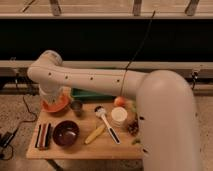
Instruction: Place fork in red bowl
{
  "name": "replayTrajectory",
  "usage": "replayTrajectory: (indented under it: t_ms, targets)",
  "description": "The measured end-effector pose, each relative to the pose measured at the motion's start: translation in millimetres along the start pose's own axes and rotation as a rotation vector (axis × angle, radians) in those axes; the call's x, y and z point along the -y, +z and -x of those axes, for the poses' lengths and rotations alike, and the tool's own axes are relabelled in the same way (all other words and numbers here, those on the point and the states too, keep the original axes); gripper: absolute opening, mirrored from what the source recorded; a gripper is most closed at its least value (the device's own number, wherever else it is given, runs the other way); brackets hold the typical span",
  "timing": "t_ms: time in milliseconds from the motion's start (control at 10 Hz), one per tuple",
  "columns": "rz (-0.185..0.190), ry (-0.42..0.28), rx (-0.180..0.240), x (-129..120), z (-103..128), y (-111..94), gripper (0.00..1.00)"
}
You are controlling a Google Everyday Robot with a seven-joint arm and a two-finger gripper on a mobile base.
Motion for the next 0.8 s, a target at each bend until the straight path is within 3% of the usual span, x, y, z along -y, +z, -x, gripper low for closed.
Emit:
replayTrajectory:
  t_ms: [500, 800]
  targets:
    - [-0.022, -0.004, 0.056, -4.6, -47.6, 46.8, 0.0]
    - [-0.047, 0.012, 0.067, -16.3, -67.4, 68.5, 0.0]
